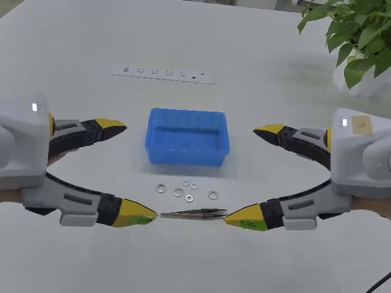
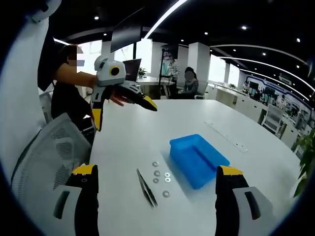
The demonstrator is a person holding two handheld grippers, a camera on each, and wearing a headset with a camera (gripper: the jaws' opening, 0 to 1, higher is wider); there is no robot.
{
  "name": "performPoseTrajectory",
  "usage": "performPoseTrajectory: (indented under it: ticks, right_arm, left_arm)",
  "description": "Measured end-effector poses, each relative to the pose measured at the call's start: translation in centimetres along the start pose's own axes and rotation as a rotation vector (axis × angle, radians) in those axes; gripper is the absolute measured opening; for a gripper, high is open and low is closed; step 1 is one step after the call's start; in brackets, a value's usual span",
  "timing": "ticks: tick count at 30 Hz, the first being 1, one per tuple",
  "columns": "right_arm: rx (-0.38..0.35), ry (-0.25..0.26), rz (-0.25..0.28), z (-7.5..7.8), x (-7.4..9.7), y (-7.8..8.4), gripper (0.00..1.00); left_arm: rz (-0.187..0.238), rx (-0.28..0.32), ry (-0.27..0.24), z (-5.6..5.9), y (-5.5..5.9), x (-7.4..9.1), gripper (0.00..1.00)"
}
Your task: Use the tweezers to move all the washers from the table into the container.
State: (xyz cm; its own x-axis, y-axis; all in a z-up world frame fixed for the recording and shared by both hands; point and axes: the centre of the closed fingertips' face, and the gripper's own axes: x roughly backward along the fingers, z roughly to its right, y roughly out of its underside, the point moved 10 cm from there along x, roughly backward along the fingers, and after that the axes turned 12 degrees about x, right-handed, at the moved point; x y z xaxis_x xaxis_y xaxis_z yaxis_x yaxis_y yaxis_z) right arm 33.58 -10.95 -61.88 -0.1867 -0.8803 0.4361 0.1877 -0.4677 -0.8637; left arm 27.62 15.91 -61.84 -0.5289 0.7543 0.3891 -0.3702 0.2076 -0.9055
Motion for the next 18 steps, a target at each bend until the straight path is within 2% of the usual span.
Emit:
performPoseTrajectory:
  ticks: [12, 18]
  right_arm:
    - [-0.006, 0.004, -0.002, 0.08, 0.13, 0.23, 1.00]
    - [-0.005, -0.016, 0.002, -0.12, -0.04, 0.21, 0.98]
  left_arm:
    - [-0.004, 0.006, 0.009, -0.08, 0.19, -0.14, 0.99]
    - [-0.024, 0.013, 0.023, 0.02, 0.48, -0.23, 0.99]
